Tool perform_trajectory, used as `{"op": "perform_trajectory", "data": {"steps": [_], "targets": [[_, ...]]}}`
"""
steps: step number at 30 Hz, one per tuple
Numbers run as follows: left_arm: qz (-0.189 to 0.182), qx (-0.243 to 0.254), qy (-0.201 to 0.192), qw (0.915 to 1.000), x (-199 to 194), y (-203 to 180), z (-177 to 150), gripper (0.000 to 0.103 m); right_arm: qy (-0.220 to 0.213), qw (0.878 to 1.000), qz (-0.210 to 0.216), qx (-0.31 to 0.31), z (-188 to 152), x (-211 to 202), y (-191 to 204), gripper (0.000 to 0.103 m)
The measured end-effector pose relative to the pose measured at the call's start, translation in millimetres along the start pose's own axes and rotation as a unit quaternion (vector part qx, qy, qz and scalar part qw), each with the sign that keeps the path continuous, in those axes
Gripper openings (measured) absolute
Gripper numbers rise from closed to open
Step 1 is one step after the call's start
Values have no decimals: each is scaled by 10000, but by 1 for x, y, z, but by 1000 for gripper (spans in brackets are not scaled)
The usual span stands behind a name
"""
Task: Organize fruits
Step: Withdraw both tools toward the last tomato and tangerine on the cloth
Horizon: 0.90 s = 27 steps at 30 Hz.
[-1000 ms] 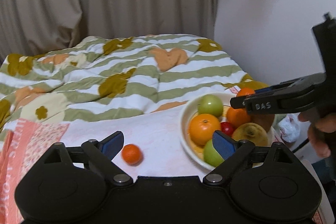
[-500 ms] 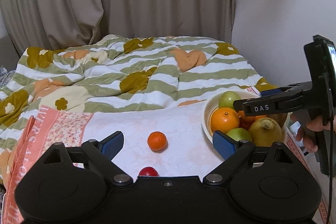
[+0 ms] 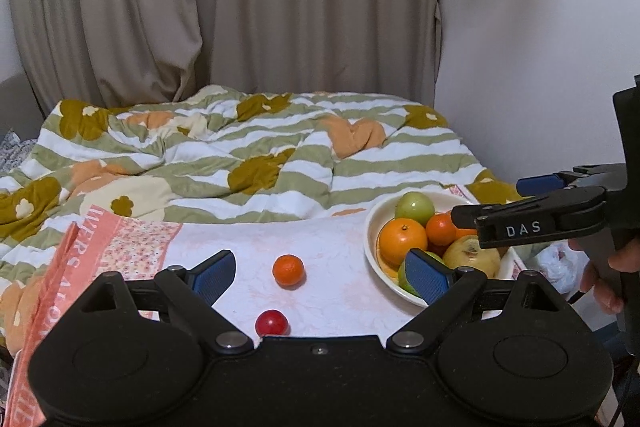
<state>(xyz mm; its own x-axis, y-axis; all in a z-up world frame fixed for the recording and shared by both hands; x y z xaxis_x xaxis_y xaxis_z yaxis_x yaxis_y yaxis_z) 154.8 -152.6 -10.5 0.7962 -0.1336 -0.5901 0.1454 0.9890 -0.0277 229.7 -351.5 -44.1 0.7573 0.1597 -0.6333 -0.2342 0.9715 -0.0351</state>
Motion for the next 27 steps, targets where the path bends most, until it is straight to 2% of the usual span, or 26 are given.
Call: {"op": "perform_trajectory", "data": {"steps": [5, 8, 11, 16, 27], "targets": [[278, -61, -198, 9994, -31, 5, -3, 95, -53, 9997, 14, -239, 4, -26, 12, 103], [498, -137, -285, 9983, -48, 13, -6, 102, -121, 9992, 136, -356, 10, -36, 20, 103], [739, -162, -166, 9970, -55, 19, -7, 103, -126, 9988, 256, -390, 16, -40, 27, 103], [1004, -243, 186, 9945, -49, 32, -12, 103, -52, 9981, 456, -408, 27, -33, 39, 103], [946, -577, 591, 9921, -4, 67, -15, 103, 514, 9946, 625, -646, 43, 34, 66, 103]]}}
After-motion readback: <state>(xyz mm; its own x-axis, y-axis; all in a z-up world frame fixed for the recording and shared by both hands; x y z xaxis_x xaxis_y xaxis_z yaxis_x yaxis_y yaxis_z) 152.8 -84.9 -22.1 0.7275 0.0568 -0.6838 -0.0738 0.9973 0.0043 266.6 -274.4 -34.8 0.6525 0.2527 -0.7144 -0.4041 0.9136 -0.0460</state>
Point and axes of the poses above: each gripper's, at about its wrist camera, not at the fingertips, and x roughly the way its jaws point, y to its left, z to its top, the point moved 2 cm from there along x, roughly the way its jaws point, and after that the axes turned 2 degrees about -x, right-handed, at the moved point
